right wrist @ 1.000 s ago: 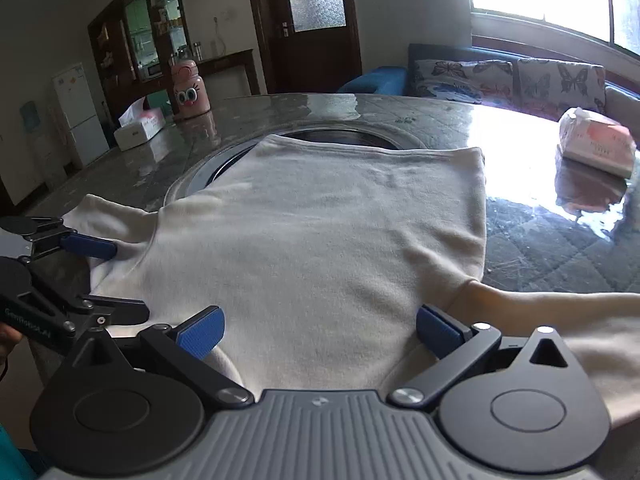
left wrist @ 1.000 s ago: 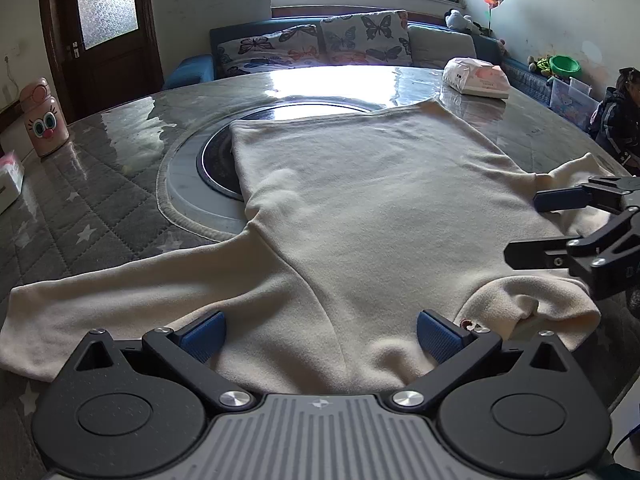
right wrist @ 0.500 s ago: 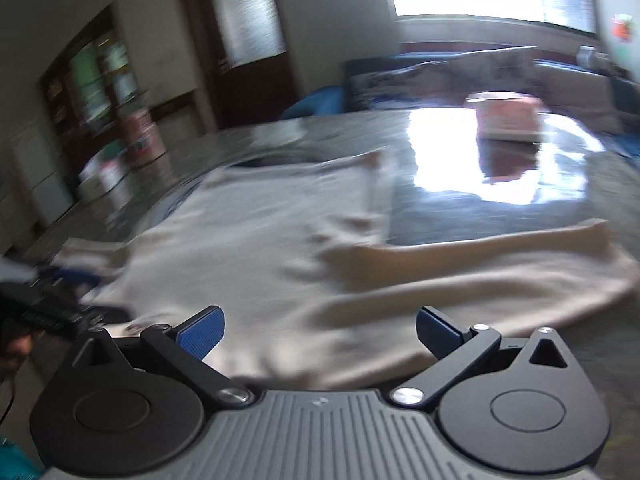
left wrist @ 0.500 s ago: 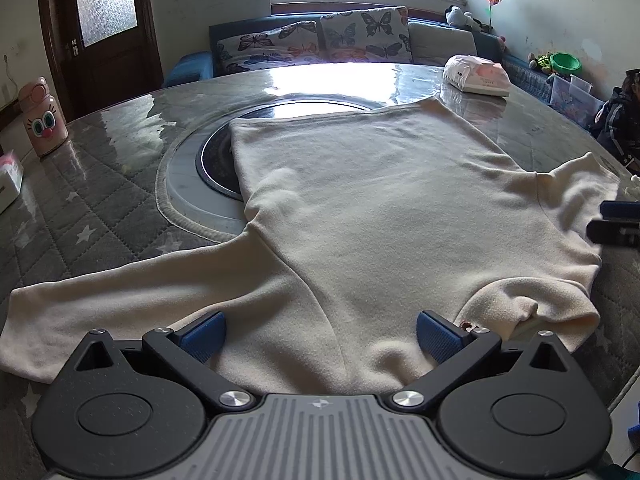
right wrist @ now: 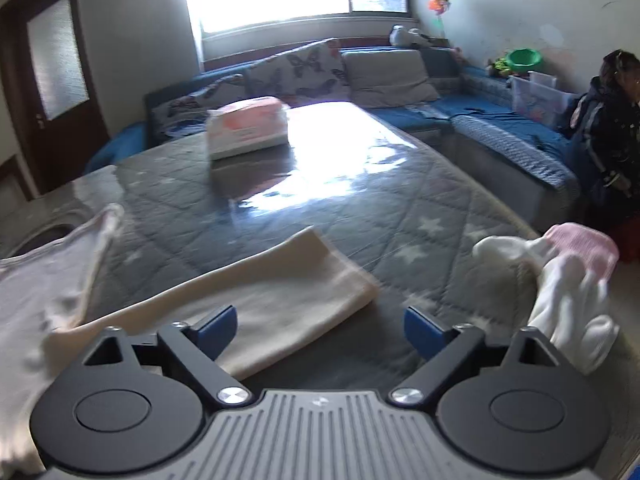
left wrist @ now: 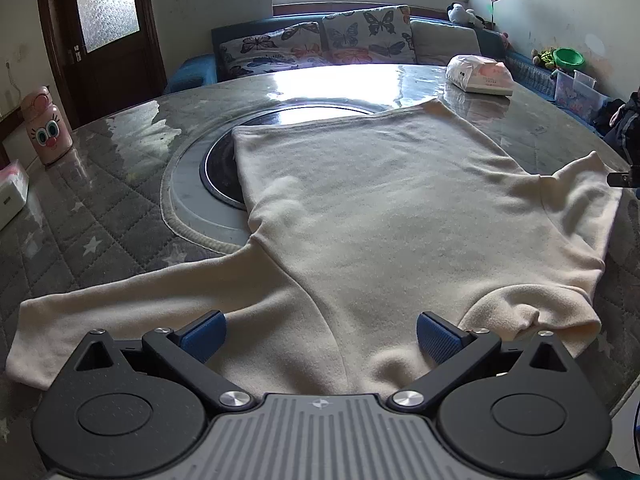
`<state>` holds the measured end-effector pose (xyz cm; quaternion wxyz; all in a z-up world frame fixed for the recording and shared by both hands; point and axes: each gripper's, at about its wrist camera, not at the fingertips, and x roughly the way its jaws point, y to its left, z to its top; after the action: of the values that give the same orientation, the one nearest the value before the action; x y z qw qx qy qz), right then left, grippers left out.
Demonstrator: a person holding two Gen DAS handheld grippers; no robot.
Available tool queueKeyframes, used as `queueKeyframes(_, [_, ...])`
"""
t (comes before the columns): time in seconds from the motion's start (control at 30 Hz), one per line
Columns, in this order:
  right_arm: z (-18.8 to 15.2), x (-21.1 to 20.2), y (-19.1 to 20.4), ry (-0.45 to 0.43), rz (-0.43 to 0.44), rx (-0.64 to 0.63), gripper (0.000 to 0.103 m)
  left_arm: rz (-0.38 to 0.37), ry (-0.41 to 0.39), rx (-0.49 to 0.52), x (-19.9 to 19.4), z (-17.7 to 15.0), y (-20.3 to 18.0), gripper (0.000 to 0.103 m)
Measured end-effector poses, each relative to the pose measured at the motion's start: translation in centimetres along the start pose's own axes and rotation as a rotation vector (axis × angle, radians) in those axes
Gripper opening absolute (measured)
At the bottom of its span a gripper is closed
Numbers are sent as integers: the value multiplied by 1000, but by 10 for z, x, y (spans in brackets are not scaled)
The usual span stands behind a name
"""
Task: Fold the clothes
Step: 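Grasp the sleeve cuff with the right gripper and lift it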
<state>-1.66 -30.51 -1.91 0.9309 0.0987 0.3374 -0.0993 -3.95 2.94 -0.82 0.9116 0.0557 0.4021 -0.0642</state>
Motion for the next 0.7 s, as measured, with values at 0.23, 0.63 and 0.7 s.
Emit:
queueKeyframes(0.23, [2, 8, 7, -6, -48, -33, 52, 11, -8, 6, -1, 4, -1, 103])
queueKeyframes(0.63, [9, -14, -3, -54, 31, 48, 9, -13, -49, 44, -3, 21, -16, 103])
queueKeyframes(0.7, [12, -28, 0, -77, 77, 52, 9, -18, -59, 54, -2, 25, -22, 103])
